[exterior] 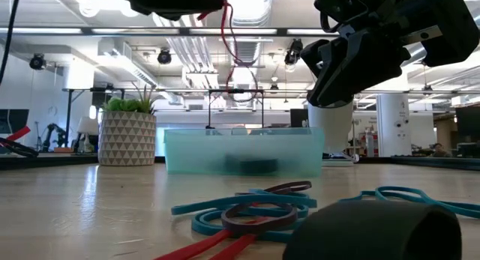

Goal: Pick and place rubber bands into bin
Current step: Put the red rubber band into the green bin

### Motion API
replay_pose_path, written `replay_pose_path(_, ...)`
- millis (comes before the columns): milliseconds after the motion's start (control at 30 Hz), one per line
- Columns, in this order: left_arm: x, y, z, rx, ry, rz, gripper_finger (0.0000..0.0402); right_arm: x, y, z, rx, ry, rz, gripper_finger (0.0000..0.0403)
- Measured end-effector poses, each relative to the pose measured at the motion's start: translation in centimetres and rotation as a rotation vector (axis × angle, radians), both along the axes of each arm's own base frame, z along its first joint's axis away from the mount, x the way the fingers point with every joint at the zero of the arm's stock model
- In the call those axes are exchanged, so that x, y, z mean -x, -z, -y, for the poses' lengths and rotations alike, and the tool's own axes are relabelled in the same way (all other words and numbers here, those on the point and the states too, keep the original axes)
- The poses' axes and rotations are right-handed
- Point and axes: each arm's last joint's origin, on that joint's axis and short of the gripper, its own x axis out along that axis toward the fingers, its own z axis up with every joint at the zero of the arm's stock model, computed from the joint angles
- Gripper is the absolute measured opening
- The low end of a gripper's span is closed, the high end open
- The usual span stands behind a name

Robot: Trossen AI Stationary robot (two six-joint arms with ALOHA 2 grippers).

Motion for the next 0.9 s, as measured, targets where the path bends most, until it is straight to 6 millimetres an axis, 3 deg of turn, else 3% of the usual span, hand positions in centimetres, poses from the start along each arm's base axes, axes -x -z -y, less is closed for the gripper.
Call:
replay_pose_path(267,-0.4,-0.4,-2.4,-0.216,-0.214,0.008,0.0,0.0,0.0,0.0,0.0,0.0,0.002,0.0063)
replay_pose_path(667,-2.6,1.5,-10.2,-0.216,-0.391,-0.087,0.0,0.0,0.0,0.0,-0.001,0.0,0.002,0.0063)
replay_pose_path(900,-3.6,3.7,-12.6,-0.201,-0.412,-0.161,0.0,0.0,0.0,0.0,0.0,0.0,0.0,0.0063)
